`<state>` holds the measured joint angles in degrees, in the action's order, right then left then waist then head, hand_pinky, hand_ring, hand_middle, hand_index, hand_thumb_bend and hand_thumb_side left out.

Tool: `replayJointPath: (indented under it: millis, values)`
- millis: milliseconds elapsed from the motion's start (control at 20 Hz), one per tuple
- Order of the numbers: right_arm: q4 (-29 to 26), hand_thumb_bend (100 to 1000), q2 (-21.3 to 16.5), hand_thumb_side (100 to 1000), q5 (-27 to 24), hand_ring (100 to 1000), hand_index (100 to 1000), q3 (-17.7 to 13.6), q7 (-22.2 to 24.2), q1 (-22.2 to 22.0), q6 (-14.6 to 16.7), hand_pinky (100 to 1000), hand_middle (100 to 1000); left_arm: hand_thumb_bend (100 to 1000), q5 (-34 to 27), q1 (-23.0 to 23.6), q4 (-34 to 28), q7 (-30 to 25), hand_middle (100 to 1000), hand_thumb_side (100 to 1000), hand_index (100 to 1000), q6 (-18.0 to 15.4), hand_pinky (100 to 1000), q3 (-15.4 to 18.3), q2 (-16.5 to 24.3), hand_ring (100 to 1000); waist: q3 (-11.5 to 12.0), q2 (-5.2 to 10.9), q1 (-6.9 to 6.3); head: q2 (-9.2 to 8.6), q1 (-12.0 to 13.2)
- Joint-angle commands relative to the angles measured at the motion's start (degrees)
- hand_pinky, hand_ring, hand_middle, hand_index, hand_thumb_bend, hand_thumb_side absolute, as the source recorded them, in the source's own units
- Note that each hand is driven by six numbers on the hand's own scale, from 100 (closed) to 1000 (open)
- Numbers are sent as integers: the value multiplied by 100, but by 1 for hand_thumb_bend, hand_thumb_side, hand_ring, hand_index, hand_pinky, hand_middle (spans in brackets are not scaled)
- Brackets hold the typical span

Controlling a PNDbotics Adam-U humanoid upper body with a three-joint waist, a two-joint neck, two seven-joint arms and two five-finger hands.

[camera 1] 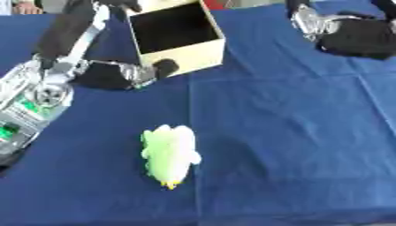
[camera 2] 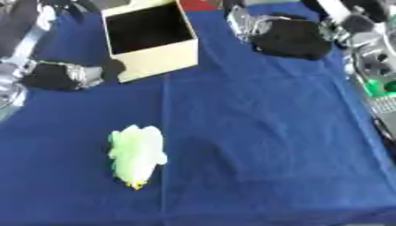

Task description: Pick up objects on the table and place them in the box.

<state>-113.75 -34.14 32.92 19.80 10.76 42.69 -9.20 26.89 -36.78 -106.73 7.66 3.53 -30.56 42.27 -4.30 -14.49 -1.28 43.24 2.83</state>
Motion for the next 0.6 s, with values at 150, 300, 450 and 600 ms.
replayJointPath:
  millis: [150, 300, 450, 600]
  values:
    - [-85, 100, -111, 714, 44, 927, 918, -21, -132, 27, -29, 925, 867, 817, 180, -59, 86, -464, 820, 521, 880, -291, 611, -557, 296, 755, 20, 84, 25, 4, -13]
    - [-85, 100, -102, 714, 55, 927, 918, -18, -128, 25, -33, 925, 867, 841, 269, 10, 156, -718, 821, 494, 877, -530, 615, -617, 370, 758, 22, 79, 26, -6, -23]
    - [-85, 100, -89, 718, 68, 927, 916, -16, -107, 16, -32, 925, 866, 832, 175, 129, 138, -972, 825, 450, 881, -740, 628, -617, 475, 770, 19, 71, 25, -5, -36]
    - [-85, 100, -73, 719, 75, 926, 916, -19, -94, 13, -28, 925, 865, 788, 120, 237, 56, -1227, 826, 418, 880, -975, 635, -616, 641, 780, 16, 71, 20, 8, -35]
